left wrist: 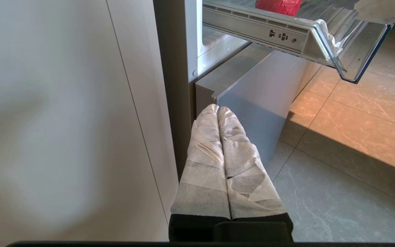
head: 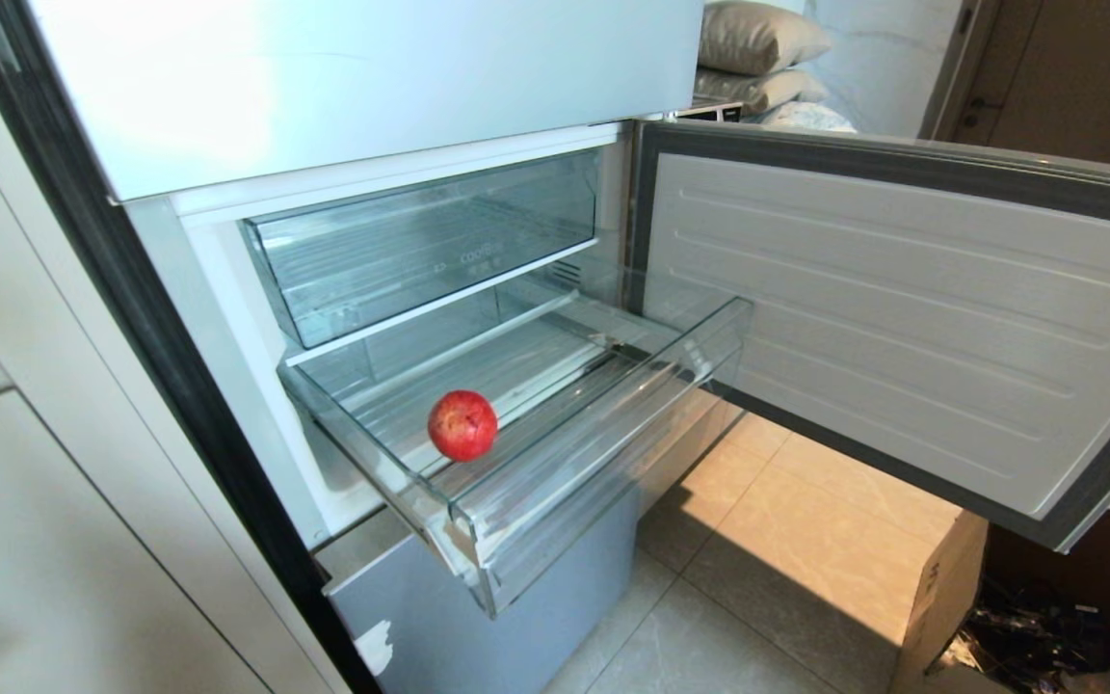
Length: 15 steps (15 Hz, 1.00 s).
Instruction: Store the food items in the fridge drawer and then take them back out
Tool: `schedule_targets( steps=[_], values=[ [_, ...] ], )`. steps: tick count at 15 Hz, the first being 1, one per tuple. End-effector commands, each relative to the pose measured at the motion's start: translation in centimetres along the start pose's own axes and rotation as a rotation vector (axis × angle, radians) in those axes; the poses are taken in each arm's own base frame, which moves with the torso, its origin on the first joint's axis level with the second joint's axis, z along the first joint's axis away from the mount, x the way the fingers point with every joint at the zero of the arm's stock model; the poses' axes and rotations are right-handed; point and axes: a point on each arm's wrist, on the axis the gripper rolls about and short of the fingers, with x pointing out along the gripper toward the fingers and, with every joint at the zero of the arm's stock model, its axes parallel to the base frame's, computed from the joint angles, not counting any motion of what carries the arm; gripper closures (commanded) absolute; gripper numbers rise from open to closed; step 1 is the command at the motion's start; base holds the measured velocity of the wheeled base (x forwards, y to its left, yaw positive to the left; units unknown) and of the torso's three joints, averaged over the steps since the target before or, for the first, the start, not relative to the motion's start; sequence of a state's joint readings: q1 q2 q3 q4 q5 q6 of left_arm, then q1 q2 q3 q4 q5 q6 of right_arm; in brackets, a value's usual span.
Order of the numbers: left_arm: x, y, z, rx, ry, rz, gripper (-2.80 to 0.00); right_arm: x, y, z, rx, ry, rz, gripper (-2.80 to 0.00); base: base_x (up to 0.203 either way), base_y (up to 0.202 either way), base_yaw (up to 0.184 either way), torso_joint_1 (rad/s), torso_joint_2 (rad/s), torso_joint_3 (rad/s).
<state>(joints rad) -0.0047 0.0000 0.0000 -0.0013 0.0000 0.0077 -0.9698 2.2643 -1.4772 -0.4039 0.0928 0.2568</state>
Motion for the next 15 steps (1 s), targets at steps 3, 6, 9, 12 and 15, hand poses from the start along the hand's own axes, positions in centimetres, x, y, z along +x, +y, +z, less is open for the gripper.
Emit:
schedule_targets(
  steps=[3,6,9,12,15],
  values=[
    [0.0,0.0,0.0,0.0,0.0,0.0,0.0,-0.2,0.0,0.1,0.009,-0.003,0.0,-2.8,0.0,0.0,0.0,0.0,0.0,0.0],
    [0.0,0.0,0.0,0.0,0.0,0.0,0.0,-1.9,0.5,2.0,0.005,-0.049,0.01,-2.8,0.0,0.0,0.0,0.0,0.0,0.0],
    [0.0,0.0,0.0,0.0,0.0,0.002,0.0,-4.9,1.4,4.1,-0.004,-0.104,0.027,-2.8,0.0,0.0,0.0,0.0,0.0,0.0],
    [0.0,0.0,0.0,0.0,0.0,0.0,0.0,-8.9,2.2,5.3,-0.011,-0.135,0.056,-2.8,0.0,0.0,0.0,0.0,0.0,0.0],
    [0.0,0.0,0.0,0.0,0.0,0.0,0.0,-14.9,2.8,5.9,-0.016,-0.157,0.096,0.0,0.0,0.0,0.0,0.0,0.0,0.0]
  ],
)
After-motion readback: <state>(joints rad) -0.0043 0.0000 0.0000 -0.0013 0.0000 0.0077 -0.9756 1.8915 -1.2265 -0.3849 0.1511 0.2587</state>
